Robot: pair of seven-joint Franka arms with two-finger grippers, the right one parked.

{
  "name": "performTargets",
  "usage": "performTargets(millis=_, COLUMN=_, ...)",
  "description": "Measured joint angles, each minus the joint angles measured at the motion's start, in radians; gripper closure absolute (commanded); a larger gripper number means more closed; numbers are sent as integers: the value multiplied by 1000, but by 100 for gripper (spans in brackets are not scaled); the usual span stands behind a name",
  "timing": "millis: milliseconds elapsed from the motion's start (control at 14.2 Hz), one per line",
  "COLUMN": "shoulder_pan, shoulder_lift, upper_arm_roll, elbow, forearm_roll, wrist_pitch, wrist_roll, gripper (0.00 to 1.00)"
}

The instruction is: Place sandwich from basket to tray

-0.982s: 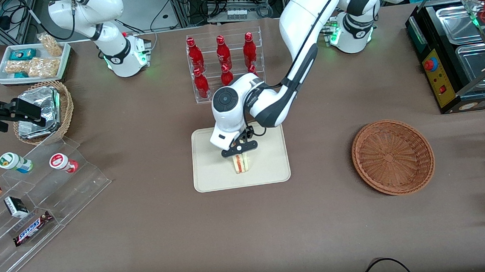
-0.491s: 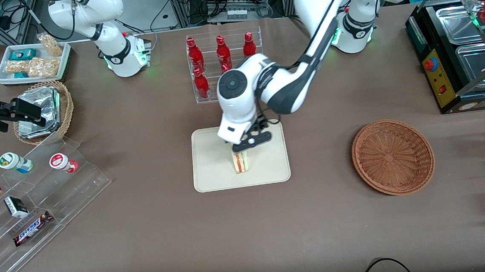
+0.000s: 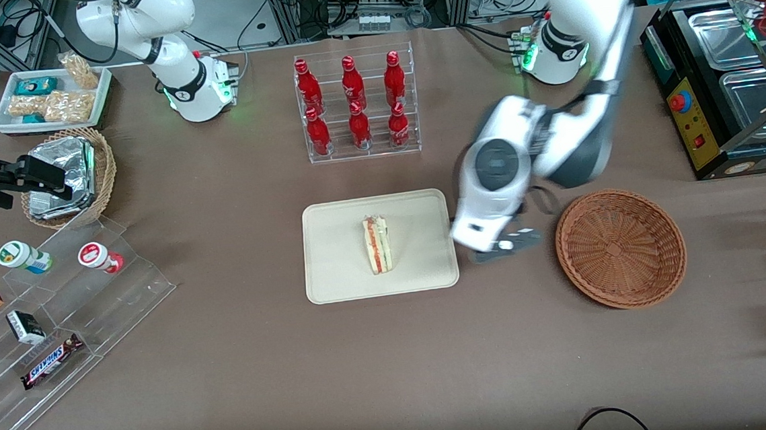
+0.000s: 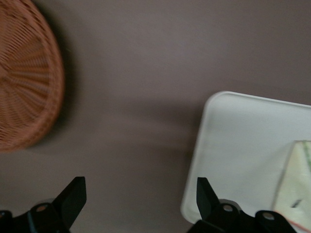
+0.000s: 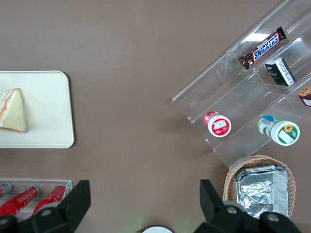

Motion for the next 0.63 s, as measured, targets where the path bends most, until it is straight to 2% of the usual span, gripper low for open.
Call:
performTargets(millis=351, shoulder_pan=205, shoulder_lift=-211, upper_arm_roll=2, elbow=-76, forearm_roll=0, wrist_pitch=-187, wrist_roll=402, gripper=0)
performTargets(millis=632, shoulder_pan=302, shoulder_lift=-330, upper_arm_roll=2, elbow=-78, forearm_roll=0, wrist_pitch=-274, wrist_roll=607, gripper=0)
